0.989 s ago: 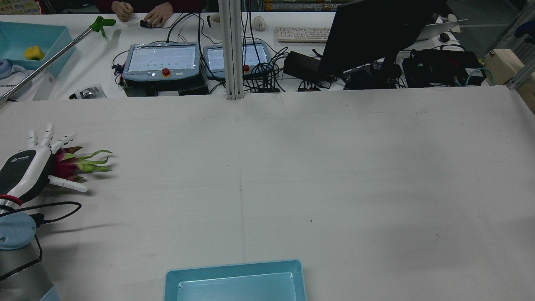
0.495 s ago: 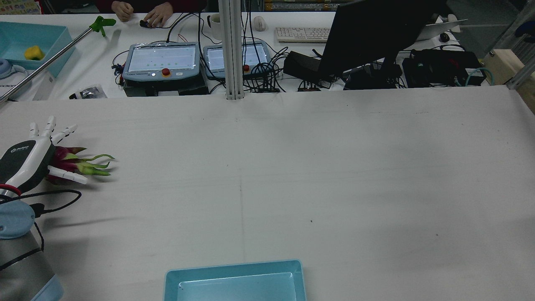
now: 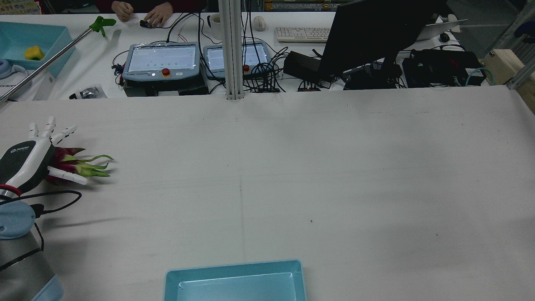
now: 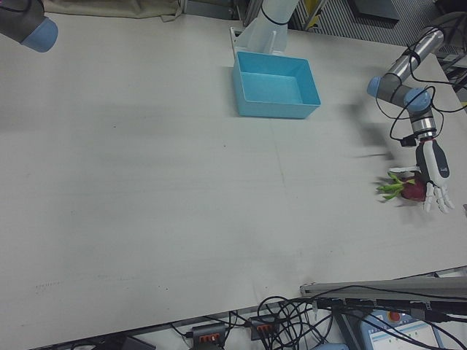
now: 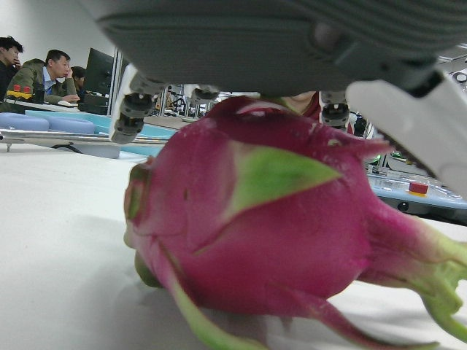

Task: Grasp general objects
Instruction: 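Close the left hand fingers around the dragon fruit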

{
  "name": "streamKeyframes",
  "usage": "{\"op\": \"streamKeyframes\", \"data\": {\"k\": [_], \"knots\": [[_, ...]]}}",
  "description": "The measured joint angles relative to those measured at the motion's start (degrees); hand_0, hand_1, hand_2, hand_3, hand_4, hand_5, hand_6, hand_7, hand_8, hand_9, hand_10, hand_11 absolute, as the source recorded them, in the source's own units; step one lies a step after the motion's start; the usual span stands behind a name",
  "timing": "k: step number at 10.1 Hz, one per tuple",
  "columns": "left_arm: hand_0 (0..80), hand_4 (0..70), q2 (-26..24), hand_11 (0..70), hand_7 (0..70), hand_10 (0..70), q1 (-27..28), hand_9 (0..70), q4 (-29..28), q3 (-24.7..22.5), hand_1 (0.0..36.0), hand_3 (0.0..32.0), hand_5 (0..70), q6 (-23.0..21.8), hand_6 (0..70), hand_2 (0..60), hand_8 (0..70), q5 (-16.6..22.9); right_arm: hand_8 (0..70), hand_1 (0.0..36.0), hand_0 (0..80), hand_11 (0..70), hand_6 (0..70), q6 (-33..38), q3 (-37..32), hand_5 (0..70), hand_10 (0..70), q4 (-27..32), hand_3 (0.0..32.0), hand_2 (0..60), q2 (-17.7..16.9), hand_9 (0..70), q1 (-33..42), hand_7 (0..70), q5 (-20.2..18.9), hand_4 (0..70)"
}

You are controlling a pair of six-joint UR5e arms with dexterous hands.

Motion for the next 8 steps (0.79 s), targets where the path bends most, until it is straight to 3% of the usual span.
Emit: {"op": "streamKeyframes", "data": {"k": [6,8], "knots": [[44.7,0.0,0.04,11.3,2.1,7.3,0.55,0.0,-2.01,2.16,8.3,32.0,8.7,0.40,0.0,0.0,0.1,-0.30,0.0,0.0,0.0,0.0,0.0,0.00,-0.04,0.0,0.0,0.00,0.0,0.0,0.00,0.0,0.00,0.0,0.00,0.0],[44.7,0.0,0.04,14.8,5.8,9.8,0.59,0.0,-2.40,2.27,8.4,32.0,11.1,0.61,0.5,0.1,1.1,-0.34,0.0,0.0,0.0,0.0,0.0,0.00,-0.02,0.0,0.0,0.00,0.0,0.0,0.00,0.0,0.00,0.0,0.00,0.0]]}}
